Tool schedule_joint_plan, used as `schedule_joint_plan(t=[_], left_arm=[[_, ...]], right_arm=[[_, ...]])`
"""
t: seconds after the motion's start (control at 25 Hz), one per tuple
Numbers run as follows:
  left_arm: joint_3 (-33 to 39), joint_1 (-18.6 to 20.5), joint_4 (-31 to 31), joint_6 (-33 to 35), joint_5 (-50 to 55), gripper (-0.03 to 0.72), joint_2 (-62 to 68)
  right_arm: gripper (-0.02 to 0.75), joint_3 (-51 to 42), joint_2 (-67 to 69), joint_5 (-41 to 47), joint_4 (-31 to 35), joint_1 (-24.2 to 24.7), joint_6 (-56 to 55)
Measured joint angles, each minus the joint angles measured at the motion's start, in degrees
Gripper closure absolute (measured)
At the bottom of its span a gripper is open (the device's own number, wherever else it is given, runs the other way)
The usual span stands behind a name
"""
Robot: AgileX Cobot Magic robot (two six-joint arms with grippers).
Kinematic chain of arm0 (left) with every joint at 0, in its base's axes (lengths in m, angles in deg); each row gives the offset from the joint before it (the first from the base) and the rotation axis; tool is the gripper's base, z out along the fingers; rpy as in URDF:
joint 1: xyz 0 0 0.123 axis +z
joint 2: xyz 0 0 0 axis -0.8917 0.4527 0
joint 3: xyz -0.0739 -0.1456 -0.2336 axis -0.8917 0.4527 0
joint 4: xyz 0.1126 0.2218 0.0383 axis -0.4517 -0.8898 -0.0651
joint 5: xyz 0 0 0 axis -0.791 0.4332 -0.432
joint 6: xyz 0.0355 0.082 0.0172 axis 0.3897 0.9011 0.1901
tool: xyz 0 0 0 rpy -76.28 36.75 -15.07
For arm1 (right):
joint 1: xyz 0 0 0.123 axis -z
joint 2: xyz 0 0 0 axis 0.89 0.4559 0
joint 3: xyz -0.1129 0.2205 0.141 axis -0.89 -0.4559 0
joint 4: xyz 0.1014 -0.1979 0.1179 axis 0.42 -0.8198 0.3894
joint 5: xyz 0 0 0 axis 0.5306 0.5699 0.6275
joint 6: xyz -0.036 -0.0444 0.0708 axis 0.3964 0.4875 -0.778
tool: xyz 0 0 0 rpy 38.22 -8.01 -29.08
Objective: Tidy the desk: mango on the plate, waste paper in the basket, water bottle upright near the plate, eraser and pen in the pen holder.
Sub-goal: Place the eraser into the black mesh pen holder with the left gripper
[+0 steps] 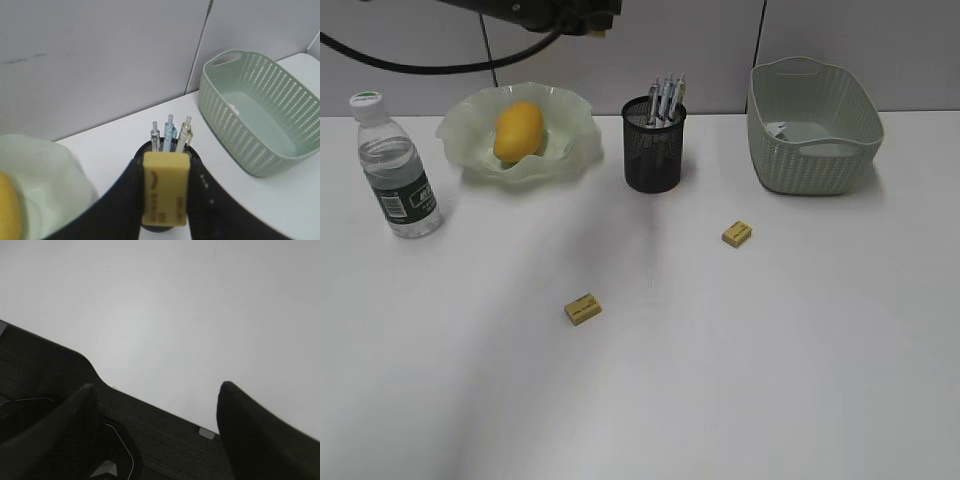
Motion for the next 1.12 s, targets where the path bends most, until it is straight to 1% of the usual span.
schedule_joint_plan(t=[0.2, 0.32, 0.48, 0.8, 1.12], left_arm=[[-0.35, -2.11, 4.70, -0.01, -6.18, 0.485, 5.20], [-2.69, -3.22, 6.19, -0.06, -7.75, 0.485, 8.84], [-7.03, -3.42, 10.35, -0.06, -8.48, 0.485, 13.79], [-14.10, -3.21, 11.20, -0.06, -8.60, 0.485, 20.64], [-18.01, -2.37, 10.79, -0.06, -8.36, 0.477, 24.84]], right_arm=[[0.155, 0.00, 0.00, 0.00, 0.00, 0.00, 0.00], [0.155, 0.00, 0.00, 0.00, 0.00, 0.00, 0.00], [0.155, 0.00, 0.00, 0.00, 0.00, 0.00, -0.02], [0.155, 0.00, 0.00, 0.00, 0.00, 0.00, -0.07], [0.155, 0.00, 0.00, 0.00, 0.00, 0.00, -0.12]])
